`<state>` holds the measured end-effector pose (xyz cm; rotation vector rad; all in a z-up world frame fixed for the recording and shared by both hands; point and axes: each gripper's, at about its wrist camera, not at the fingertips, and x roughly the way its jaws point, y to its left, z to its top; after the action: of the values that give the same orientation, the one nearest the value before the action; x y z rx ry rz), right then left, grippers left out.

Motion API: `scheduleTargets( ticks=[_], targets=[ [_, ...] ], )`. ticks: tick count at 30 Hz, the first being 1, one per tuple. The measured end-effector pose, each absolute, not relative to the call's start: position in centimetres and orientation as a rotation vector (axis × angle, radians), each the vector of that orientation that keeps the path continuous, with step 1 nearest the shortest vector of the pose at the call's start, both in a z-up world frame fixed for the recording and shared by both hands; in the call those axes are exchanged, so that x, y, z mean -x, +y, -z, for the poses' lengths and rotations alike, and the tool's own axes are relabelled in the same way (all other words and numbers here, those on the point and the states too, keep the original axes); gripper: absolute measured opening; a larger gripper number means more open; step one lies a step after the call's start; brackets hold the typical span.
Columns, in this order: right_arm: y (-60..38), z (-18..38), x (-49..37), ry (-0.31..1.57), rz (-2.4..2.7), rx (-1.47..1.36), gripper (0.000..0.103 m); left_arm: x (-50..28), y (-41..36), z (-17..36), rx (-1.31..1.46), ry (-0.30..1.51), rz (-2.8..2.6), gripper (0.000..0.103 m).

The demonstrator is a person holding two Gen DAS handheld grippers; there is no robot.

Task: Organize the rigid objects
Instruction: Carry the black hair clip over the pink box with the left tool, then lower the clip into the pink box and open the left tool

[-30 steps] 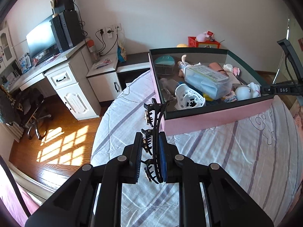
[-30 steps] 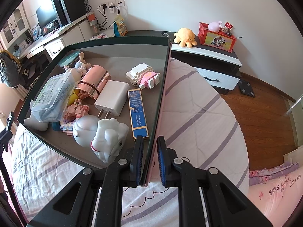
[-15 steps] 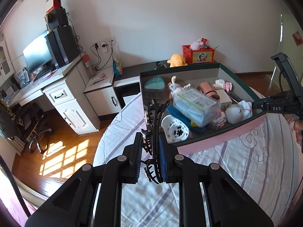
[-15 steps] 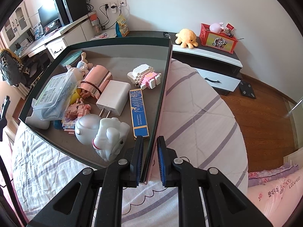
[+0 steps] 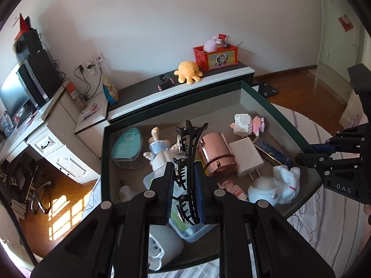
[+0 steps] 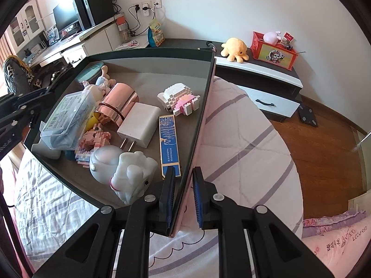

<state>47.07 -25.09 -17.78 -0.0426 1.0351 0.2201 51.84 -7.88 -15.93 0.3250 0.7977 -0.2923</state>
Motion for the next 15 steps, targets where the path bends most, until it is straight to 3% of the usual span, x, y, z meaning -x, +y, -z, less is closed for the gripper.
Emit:
scheduleTargets(
  ticks=[12, 14, 15],
  targets=[
    [-25.2, 17.8, -48.3, 1.022, -0.243, 0.044, 0.017, -54.9, -11.1, 17.6, -0.339, 0.797, 0.296, 0.018],
    [-25.2, 17.9, -48.3, 1.021, -0.245, 0.040, 0.017, -54.4, -11.1, 17.7, -0.338, 0.765, 0.309, 0.038],
    [-25.2, 17.8, -48.2, 1.020, -0.245, 0.040, 0.017, -54.3, -11.2, 17.7, -0.348, 0.763, 0.299, 0.075]
  ],
)
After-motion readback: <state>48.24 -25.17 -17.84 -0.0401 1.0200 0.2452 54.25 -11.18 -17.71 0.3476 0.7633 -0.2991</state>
